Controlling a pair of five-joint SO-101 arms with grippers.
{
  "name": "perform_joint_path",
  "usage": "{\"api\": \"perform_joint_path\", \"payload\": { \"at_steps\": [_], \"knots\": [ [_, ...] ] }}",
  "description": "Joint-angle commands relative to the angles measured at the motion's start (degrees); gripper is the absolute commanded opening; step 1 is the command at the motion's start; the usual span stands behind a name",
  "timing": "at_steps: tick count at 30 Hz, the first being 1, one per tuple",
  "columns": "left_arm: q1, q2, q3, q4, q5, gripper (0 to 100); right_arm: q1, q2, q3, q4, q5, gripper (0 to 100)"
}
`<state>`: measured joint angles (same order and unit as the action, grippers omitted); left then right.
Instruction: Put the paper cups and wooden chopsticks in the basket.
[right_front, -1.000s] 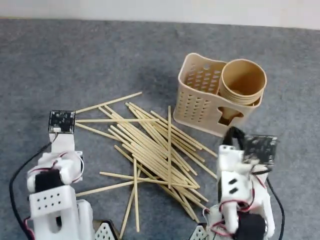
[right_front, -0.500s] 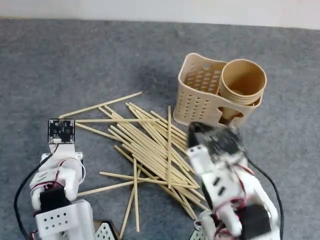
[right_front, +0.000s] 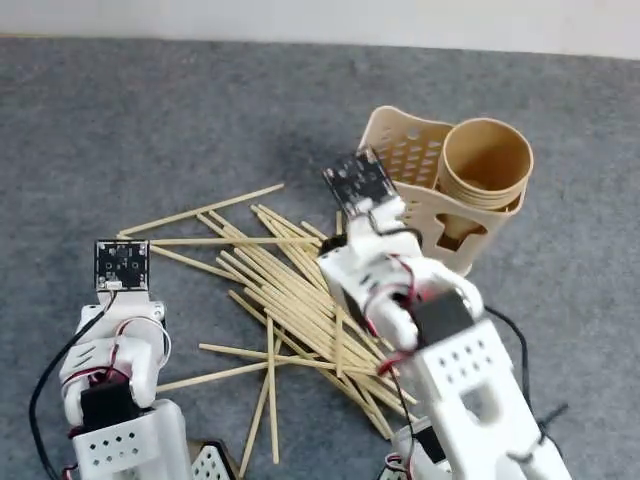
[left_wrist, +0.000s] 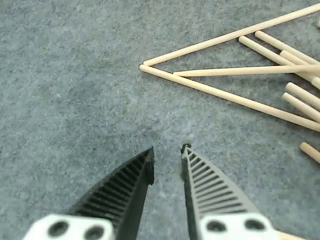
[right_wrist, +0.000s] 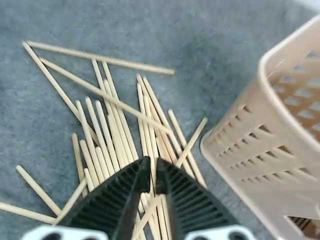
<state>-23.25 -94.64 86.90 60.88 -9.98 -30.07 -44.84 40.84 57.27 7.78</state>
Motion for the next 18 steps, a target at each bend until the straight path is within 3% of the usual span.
{"api": "perform_joint_path", "payload": {
  "at_steps": [1,8,18],
  "knots": [
    [-0.5,-0.9,0.2,-0.4,0.6,11,-0.6,7.6,-4.2,-2.6,-5.5,7.7],
    [-0.5,-0.6,0.3,-0.4,0.4,11,-0.4,20.8,-9.4,-2.3,-13.5,7.7],
    [-0.5,-0.6,0.4,-0.4,0.4,11,-0.1,34.5,-13.1,-2.3,-13.5,7.8]
  ]
}}
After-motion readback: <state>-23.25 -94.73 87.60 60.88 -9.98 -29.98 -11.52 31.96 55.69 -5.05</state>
